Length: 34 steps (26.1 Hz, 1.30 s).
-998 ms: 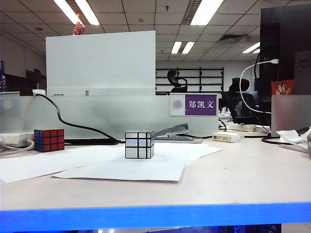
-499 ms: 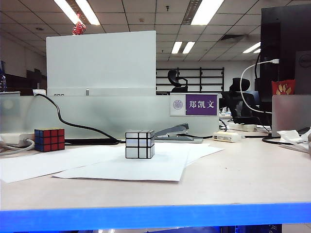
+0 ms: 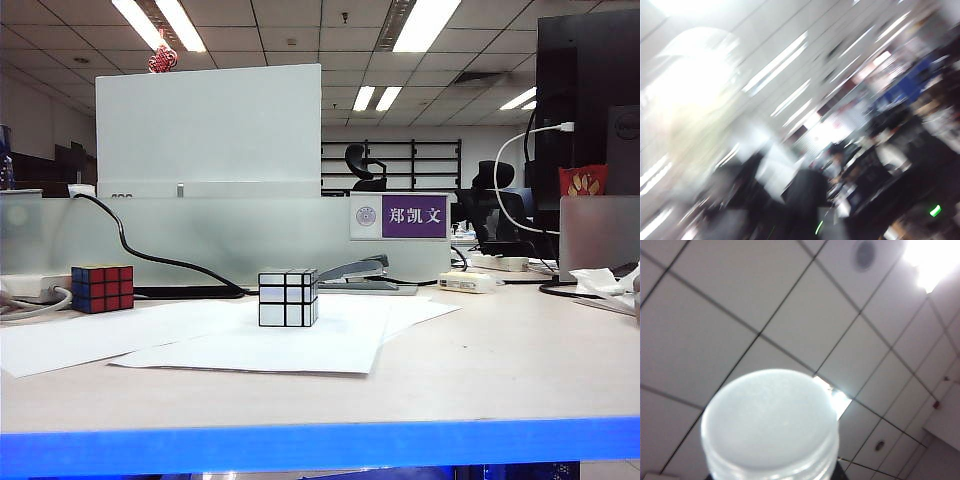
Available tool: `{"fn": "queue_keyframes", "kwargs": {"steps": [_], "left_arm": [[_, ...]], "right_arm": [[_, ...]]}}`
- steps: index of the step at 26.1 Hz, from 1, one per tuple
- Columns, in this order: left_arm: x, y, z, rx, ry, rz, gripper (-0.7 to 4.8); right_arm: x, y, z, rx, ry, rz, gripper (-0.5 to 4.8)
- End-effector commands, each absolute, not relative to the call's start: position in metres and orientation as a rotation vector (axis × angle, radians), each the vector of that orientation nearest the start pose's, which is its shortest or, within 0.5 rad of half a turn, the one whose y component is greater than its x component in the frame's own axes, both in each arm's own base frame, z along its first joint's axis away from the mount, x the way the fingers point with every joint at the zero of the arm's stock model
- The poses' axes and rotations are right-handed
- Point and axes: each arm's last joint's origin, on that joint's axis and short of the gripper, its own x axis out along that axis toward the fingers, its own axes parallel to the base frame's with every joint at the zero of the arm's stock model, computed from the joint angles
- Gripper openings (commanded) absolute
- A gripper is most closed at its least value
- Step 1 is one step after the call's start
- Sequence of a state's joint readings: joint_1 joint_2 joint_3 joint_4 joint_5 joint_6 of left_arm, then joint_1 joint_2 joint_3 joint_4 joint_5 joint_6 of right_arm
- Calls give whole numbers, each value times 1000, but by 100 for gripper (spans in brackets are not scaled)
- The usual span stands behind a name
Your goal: Flip the plastic bottle upside down.
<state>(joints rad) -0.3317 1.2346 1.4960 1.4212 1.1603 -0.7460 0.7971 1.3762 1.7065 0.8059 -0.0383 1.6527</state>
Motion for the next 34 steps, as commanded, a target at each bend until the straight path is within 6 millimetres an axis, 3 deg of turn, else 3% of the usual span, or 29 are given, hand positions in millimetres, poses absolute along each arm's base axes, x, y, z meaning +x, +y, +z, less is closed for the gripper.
{"fn": "queue_keyframes", "kwargs": {"steps": [1, 4, 5, 6, 9, 13, 18, 26, 34], "left_arm": [[117, -72, 558, 251, -1190, -1564, 350], [115, -73, 560, 219, -1243, -1539, 376], [114, -72, 563, 193, -1273, -1514, 450], [112, -71, 564, 195, -1295, -1500, 479], [101, -66, 575, 215, -1414, -1431, 479], [82, -63, 590, 243, -1526, -1426, 479], [73, -64, 595, 257, -1606, -1419, 479], [79, -69, 597, 272, -1565, -1406, 479], [76, -67, 601, 286, -1633, -1336, 479]], "right_arm": [[132, 164, 592, 1800, -236, 1651, -8], [114, 175, 593, 1790, -217, 1702, -9], [105, 182, 592, 1774, -202, 1712, -8], [102, 184, 592, 1774, -192, 1712, -8], [92, 199, 589, 1792, -154, 1722, -8], [96, 219, 580, 1823, -101, 1691, -8], [98, 237, 572, 1864, -60, 1708, -8], [95, 245, 568, 1880, -24, 1744, -8], [92, 249, 567, 1852, 6, 1775, -8]]}}
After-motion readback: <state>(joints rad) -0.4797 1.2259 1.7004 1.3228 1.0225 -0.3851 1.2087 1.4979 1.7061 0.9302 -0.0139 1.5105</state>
